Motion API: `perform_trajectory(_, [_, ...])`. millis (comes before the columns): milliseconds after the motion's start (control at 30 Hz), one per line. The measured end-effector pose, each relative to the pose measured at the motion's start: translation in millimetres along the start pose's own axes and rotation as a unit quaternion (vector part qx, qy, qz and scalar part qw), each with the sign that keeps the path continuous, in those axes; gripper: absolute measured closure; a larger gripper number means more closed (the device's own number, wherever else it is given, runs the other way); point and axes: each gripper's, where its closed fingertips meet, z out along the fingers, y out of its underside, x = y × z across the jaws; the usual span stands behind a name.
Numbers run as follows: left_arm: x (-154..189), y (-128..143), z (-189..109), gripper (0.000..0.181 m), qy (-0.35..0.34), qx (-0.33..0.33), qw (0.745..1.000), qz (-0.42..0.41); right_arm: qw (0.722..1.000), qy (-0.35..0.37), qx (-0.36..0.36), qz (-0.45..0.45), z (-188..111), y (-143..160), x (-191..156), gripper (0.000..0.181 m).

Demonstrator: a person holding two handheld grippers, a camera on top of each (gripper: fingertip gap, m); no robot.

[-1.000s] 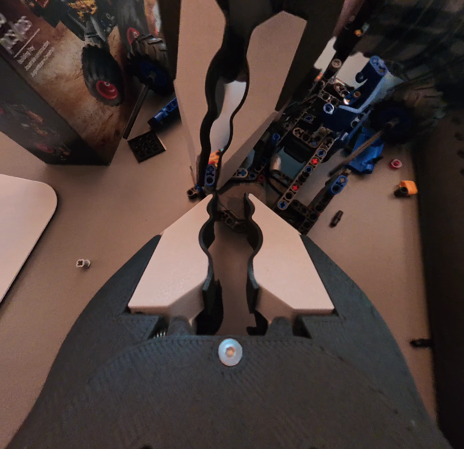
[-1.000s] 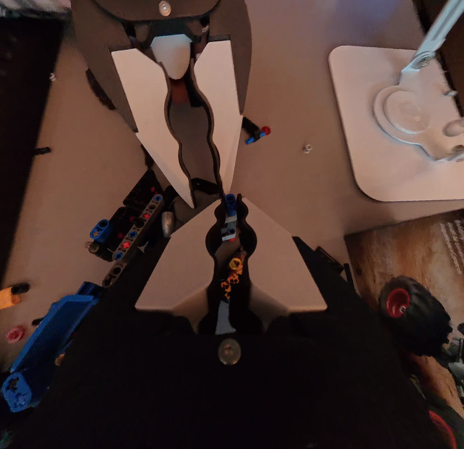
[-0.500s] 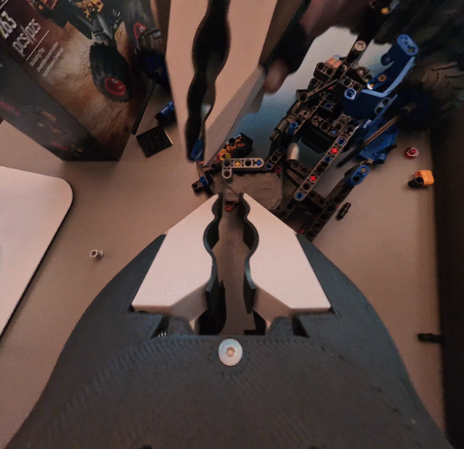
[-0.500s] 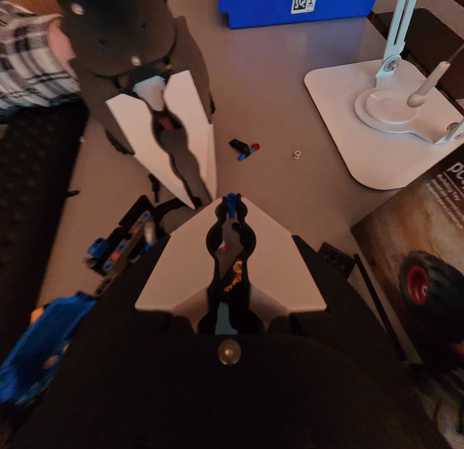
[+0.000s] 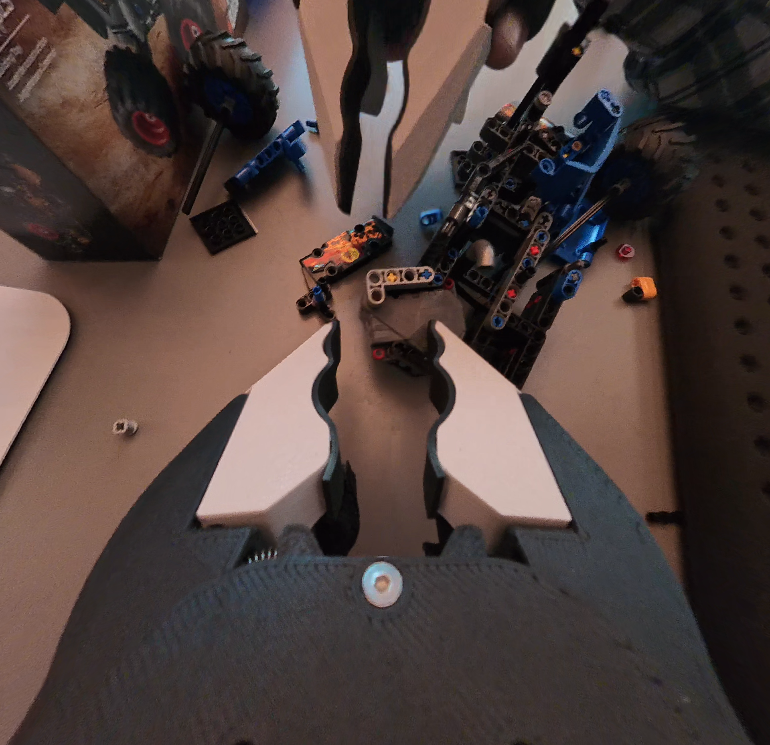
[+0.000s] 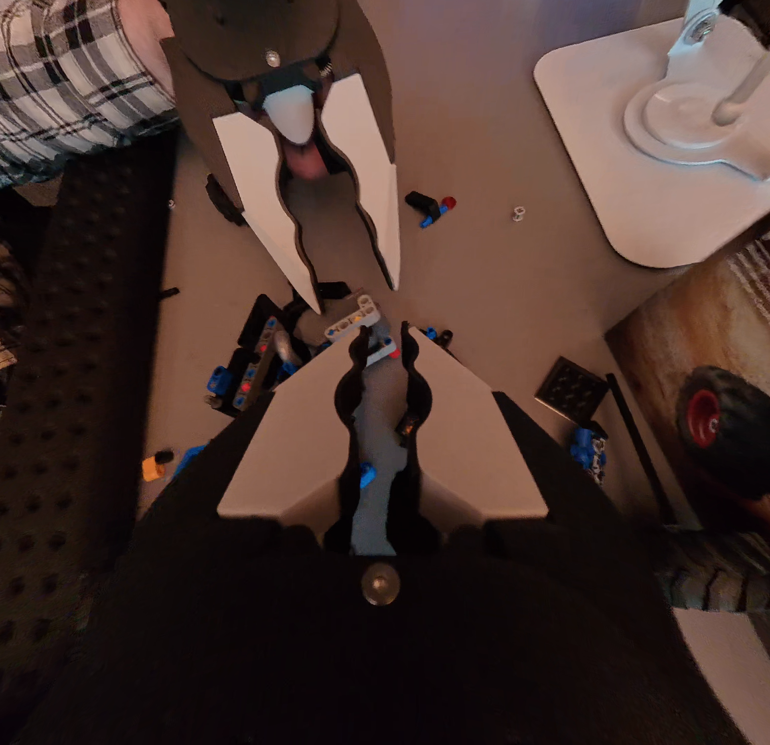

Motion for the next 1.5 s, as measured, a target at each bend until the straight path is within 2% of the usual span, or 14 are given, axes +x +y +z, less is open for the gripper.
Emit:
perform_trajectory(100, [1.7, -4.1, 6.4, 0.146, 0.010, 0.002, 1.000, 0.009, 0.998, 0.000, -0.057, -0.013, 8.7, 3.2, -14.1, 0.167])
perform_trajectory(167, [1.6, -6.3, 10.9, 0.156, 0.007, -0.002, 1.000, 0.016, 0.993, 0.031, -0.117, -0.002, 12.7, 14.6, -9.5, 0.165])
perform_trajectory(333, [-1.2, -2.8, 9.0, 0.181, -0.009, -0.018, 1.000, 0.009, 0.985, 0.062, -0.160, 0.032, 13.0, 17.5, -10.9, 0.158])
perform_trajectory(433, [4.2, -3.0, 9.3, 0.181, -0.011, -0.028, 0.999, 0.011, 0.979, 0.076, -0.180, 0.065, 15.2, 19.7, -12.9, 0.153])
perform_trajectory(600, [17.1, -2.8, 7.4, 0.171, 0.011, -0.031, 0.999, 0.014, 0.962, 0.109, -0.249, 0.041, 19.5, 27.1, -22.8, 0.164])
perform_trajectory(700, [20.6, -4.9, 2.4, 0.145, 0.020, -0.017, 1.000, 0.016, 0.967, 0.114, -0.227, 0.008, 22.2, 18.4, -31.4, 0.171])
perform_trajectory(767, [27.9, -11.7, -4.1, 0.136, 0.032, 0.002, 0.999, 0.026, 0.973, 0.120, -0.194, -0.027, 21.3, 7.1, -41.4, 0.176])
perform_trajectory(867, [45.6, -21.1, -8.9, 0.139, 0.051, 0.024, 0.997, 0.059, 0.974, 0.149, -0.154, -0.072, 16.7, -8.5, -52.3, 0.176])
perform_trajectory(967, [57.0, -19.7, -6.8, 0.156, 0.056, 0.025, 0.995, 0.080, 0.976, 0.152, -0.128, -0.086, 18.5, -12.7, -67.8, 0.176])
perform_trajectory(1267, [78.7, -14.8, -5.7, 0.159, 0.054, 0.040, 0.992, 0.110, 0.977, 0.176, -0.040, -0.115, 15.4, -5.9, -93.5, 0.177])
perform_trajectory(1333, [57.6, 2.6, -7.6, 0.178, 0.019, 0.010, 0.994, 0.110, 0.979, 0.180, 0.030, -0.087, -10.8, -16.7, -94.9, 0.177])
perform_trajectory(1367, [56.0, -5.5, -15.3, 0.181, 0.020, 0.033, 0.994, 0.103, 0.980, 0.180, 0.056, -0.070, -30.8, -20.6, -94.0, 0.177])
perform_trajectory(1433, [81.8, -31.6, -12.3, 0.181, 0.038, 0.062, 0.987, 0.141, 0.978, 0.194, 0.030, -0.069, -43.5, -8.6, -84.4, 0.177])
perform_trajectory(1500, [83.7, -18.1, 10.1, 0.181, 0.030, 0.004, 0.986, 0.163, 0.985, 0.165, 0.005, -0.056, -35.6, 2.5, -86.6, 0.176])
